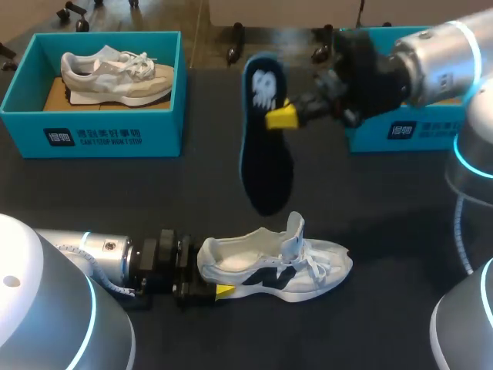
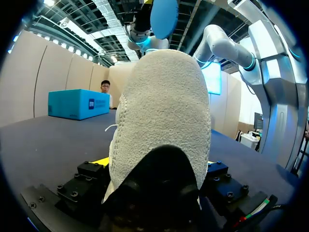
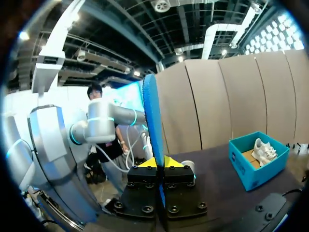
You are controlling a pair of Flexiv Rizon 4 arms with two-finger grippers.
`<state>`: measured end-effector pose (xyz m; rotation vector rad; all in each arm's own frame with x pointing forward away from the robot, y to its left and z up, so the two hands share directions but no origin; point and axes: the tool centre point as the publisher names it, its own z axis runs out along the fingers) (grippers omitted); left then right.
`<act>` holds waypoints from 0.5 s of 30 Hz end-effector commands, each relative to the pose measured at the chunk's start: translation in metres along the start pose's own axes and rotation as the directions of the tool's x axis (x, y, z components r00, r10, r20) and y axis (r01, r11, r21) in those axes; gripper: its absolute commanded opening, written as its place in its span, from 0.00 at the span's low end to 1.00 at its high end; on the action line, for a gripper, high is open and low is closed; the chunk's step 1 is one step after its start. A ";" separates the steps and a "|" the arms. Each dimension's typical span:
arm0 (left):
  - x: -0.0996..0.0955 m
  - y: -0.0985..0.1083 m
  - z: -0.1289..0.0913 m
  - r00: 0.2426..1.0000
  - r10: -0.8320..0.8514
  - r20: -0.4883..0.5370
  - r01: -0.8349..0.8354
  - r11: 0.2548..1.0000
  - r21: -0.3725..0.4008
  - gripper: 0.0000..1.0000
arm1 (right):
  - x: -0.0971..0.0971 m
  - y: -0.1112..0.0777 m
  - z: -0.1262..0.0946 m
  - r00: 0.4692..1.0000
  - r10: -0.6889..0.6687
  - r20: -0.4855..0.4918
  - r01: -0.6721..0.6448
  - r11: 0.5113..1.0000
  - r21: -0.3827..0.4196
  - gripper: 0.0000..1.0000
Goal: Take the shoe out of the shoebox, open the shoe tongue, remove and reinsert the insole, then place the shoe into the shoebox
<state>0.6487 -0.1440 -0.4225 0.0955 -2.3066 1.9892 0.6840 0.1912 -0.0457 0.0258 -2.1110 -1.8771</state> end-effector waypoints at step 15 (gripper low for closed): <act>0.000 0.002 0.001 1.000 0.001 0.003 -0.001 1.000 0.002 0.00 | 0.025 0.015 -0.021 0.985 0.019 0.172 -0.025 0.999 0.033 0.00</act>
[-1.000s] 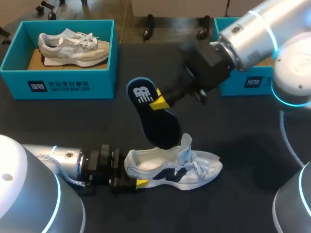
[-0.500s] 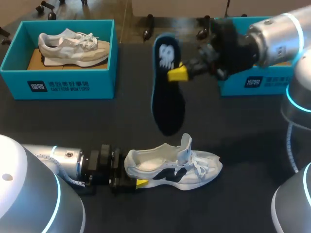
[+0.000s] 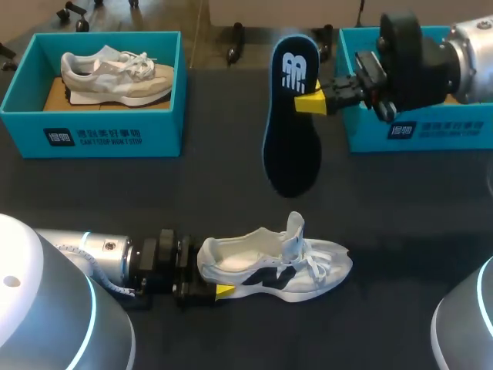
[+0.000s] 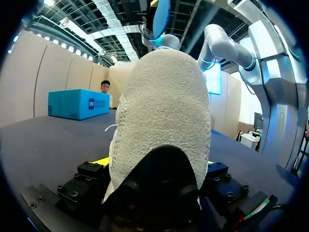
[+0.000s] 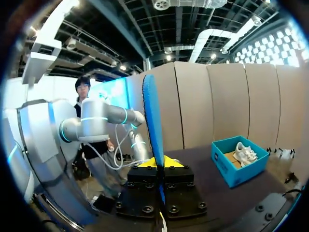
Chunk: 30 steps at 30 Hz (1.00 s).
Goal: Take the shoe out of the shoebox, open the shoe tongue, remove and reinsert the insole, then place the shoe into the shoebox
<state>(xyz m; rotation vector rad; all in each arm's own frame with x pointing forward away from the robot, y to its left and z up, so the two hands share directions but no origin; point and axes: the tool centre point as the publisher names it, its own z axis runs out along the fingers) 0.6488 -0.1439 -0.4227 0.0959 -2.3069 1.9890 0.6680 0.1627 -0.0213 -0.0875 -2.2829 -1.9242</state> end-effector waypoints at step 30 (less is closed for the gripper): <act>0.000 0.002 0.001 1.000 0.001 0.002 -0.001 1.000 0.002 0.00 | 0.047 -0.009 -0.042 0.921 0.388 0.013 -0.385 0.918 -0.095 0.00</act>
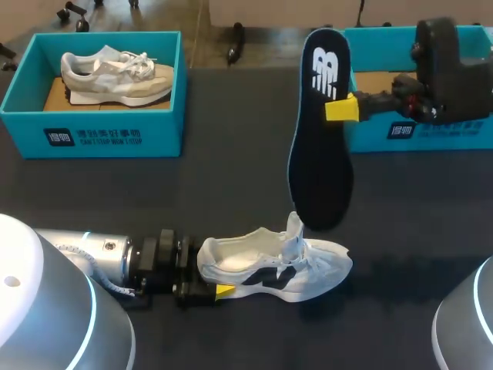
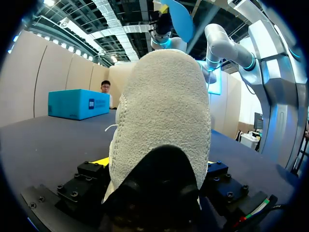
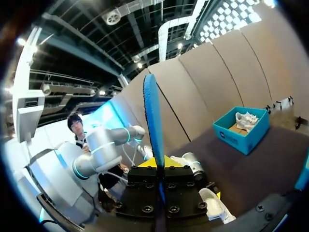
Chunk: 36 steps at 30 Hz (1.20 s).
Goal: Take the shoe out of the shoebox, open the shoe tongue, remove and reinsert the insole, then place the shoe into the shoebox
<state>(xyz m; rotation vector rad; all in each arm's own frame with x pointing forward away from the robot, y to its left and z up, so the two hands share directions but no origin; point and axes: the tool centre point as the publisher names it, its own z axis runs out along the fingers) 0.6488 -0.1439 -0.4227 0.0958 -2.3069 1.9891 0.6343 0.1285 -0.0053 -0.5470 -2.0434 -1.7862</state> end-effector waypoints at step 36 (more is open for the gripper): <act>0.000 0.002 0.001 1.000 0.001 0.002 -0.001 1.000 0.002 0.00 | 0.030 -0.036 -0.015 0.997 0.015 -0.069 -0.018 0.999 -0.032 0.00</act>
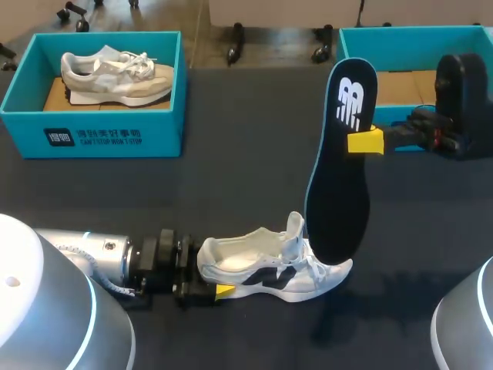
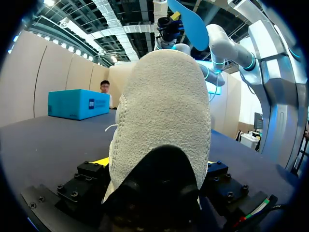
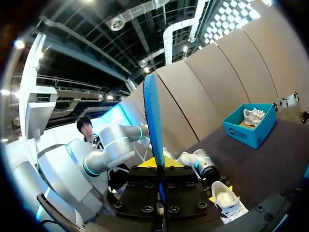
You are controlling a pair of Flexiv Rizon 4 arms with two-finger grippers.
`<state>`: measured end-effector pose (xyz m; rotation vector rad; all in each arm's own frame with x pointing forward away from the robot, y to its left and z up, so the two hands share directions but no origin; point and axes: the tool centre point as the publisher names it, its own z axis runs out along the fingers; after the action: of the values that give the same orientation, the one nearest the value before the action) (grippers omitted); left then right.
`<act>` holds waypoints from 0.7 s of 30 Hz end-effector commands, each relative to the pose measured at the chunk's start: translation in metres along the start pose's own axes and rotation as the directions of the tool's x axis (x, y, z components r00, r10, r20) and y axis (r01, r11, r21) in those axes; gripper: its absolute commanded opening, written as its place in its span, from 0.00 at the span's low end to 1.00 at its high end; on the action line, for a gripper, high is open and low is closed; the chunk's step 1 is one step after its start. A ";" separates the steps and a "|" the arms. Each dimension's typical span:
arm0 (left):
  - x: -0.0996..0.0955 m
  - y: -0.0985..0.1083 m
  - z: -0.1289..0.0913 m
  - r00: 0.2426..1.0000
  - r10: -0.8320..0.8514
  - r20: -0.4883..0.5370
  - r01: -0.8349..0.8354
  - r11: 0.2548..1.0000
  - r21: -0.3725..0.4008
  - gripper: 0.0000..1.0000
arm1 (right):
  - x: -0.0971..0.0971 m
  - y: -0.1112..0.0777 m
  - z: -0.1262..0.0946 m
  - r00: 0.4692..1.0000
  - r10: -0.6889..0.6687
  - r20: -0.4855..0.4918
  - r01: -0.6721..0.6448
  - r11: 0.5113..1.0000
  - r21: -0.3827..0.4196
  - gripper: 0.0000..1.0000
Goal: Take the shoe out of the shoebox, open the shoe tongue, remove and reinsert the insole, then place the shoe into the shoebox
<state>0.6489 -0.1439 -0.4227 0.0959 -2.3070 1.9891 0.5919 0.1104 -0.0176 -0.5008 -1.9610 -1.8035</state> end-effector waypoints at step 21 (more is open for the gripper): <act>0.007 0.000 -0.006 0.999 -0.022 -0.039 0.021 0.999 -0.029 1.00 | 0.001 -0.001 0.001 1.000 -0.001 0.003 0.001 1.000 -0.002 0.00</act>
<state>0.6436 -0.1400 -0.4231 0.0727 -2.2922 1.9455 0.5906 0.1098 -0.0174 -0.5038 -1.9616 -1.8047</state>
